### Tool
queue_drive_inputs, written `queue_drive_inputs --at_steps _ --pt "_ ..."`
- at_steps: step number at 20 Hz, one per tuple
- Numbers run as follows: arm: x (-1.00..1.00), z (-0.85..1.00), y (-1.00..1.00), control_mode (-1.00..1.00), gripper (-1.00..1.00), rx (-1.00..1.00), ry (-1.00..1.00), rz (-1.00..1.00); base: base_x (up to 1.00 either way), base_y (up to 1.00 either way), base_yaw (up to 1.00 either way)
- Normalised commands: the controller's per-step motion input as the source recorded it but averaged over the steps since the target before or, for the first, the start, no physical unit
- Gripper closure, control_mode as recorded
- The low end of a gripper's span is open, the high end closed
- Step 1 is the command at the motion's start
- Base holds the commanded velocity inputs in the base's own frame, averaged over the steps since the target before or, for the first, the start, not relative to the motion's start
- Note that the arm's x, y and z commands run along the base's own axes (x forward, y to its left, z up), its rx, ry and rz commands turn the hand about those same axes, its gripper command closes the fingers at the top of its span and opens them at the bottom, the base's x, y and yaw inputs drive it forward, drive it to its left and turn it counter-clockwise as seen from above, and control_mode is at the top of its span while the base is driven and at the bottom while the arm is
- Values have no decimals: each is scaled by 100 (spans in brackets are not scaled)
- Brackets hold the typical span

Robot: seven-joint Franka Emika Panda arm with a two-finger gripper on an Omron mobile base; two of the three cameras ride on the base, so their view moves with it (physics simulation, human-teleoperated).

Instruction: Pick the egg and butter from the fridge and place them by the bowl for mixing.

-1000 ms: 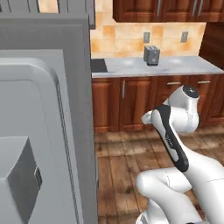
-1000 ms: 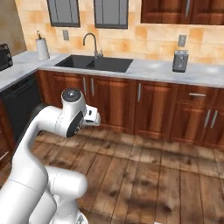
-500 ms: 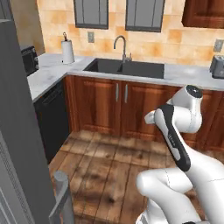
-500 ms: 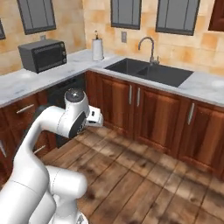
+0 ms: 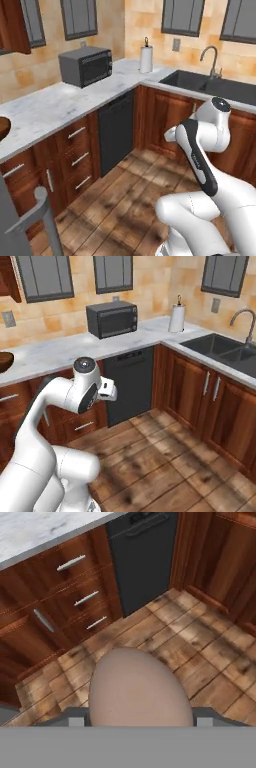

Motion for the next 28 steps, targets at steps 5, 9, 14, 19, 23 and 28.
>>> queue_drive_inputs --at_steps 5,9,14,19,23,28 --pt "0 0 0 100 100 0 0 0 62 0 51" --pt "0 0 0 100 100 0 0 0 69 0 36" --pt "0 0 0 100 100 0 0 0 67 0 39" --pt "0 0 0 100 100 0 0 0 58 0 55" --pt "0 0 0 100 100 0 0 0 58 -2 53" --pt "0 0 0 100 100 0 0 0 76 -9 22"
